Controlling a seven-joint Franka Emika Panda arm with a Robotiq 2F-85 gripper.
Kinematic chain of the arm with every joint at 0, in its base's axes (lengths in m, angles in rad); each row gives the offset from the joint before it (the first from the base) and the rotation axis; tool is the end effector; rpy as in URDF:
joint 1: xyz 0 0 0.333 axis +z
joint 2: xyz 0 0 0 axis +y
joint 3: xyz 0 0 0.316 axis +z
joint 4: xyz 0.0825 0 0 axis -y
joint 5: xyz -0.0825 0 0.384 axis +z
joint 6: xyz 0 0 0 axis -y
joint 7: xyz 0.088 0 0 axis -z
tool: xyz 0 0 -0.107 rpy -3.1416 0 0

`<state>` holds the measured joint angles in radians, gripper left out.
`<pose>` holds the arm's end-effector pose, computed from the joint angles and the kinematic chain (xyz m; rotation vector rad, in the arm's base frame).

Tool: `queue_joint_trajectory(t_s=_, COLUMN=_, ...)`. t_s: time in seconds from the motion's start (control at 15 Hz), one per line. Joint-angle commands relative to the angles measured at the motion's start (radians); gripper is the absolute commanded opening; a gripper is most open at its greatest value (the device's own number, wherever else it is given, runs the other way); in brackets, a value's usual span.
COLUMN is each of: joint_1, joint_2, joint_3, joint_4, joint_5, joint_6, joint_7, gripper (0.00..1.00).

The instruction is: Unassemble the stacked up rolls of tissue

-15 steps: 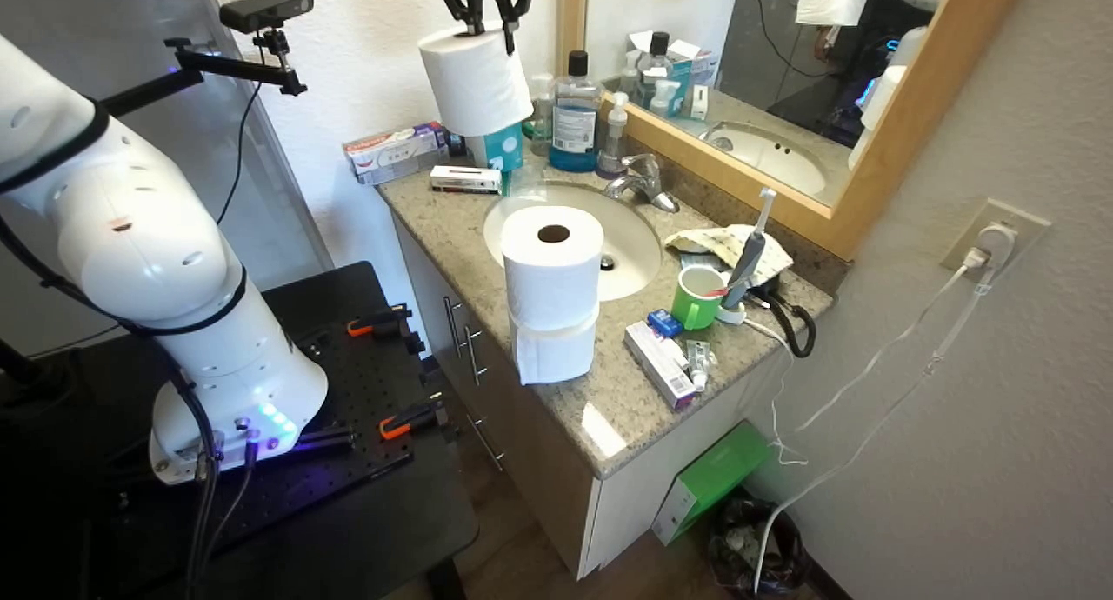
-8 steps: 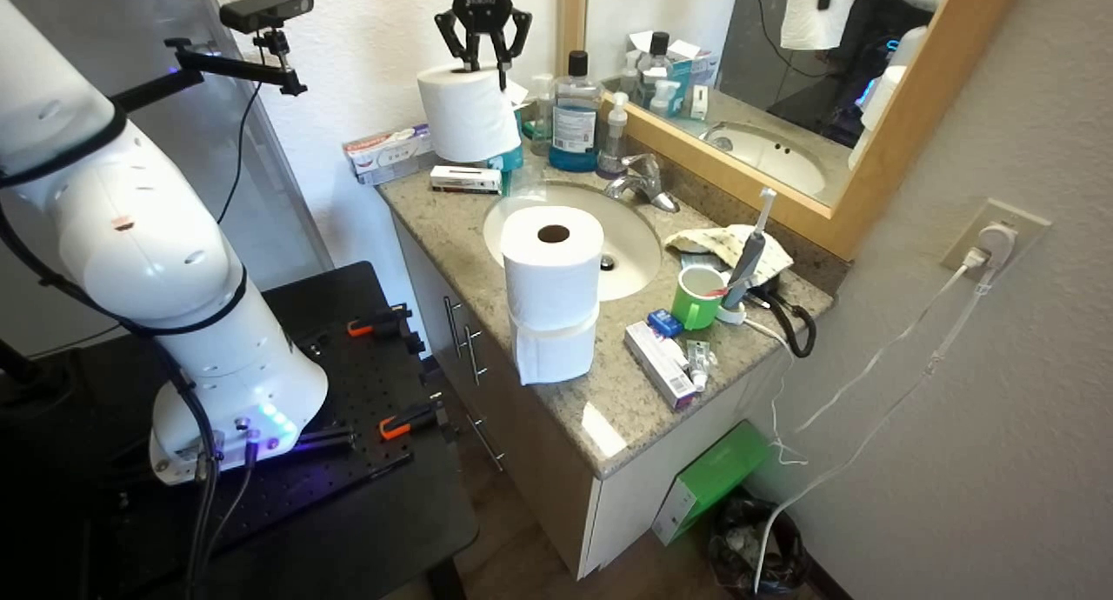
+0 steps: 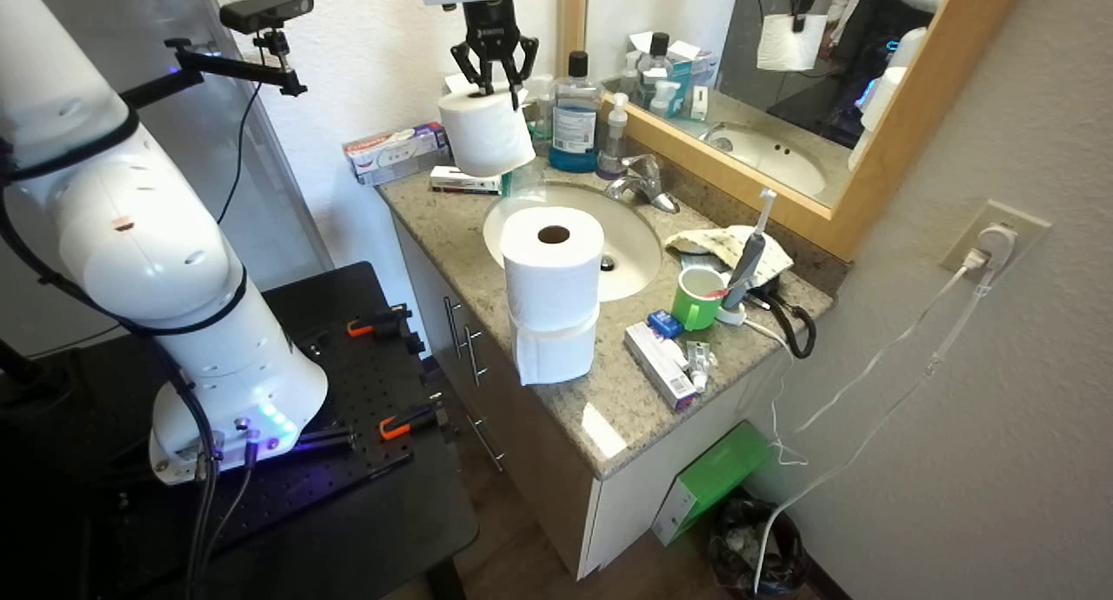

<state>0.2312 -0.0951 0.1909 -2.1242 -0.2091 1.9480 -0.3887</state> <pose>0.4729 0.1989 0.4464 2.6408 1.2669 -0.1175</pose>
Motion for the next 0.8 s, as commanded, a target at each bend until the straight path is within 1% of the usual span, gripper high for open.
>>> queue_joint_trajectory(t_s=0.0, joint_1=-0.013, joint_2=0.01, joint_3=0.0, joint_4=-0.046, joint_5=-0.029, joint_6=0.08, joint_7=0.033, gripper=0.12)
queue_joint_trajectory(t_s=0.2, joint_1=-0.005, joint_2=0.024, joint_3=0.007, joint_4=-0.076, joint_5=-0.026, joint_6=0.111, joint_7=0.014, gripper=0.12)
queue_joint_trajectory(t_s=0.53, joint_1=0.013, joint_2=0.041, joint_3=0.032, joint_4=-0.12, joint_5=-0.034, joint_6=0.12, joint_7=0.0, gripper=0.12)
queue_joint_trajectory(t_s=0.73, joint_1=0.026, joint_2=0.037, joint_3=0.052, joint_4=-0.152, joint_5=-0.07, joint_6=0.128, joint_7=0.002, gripper=0.12)
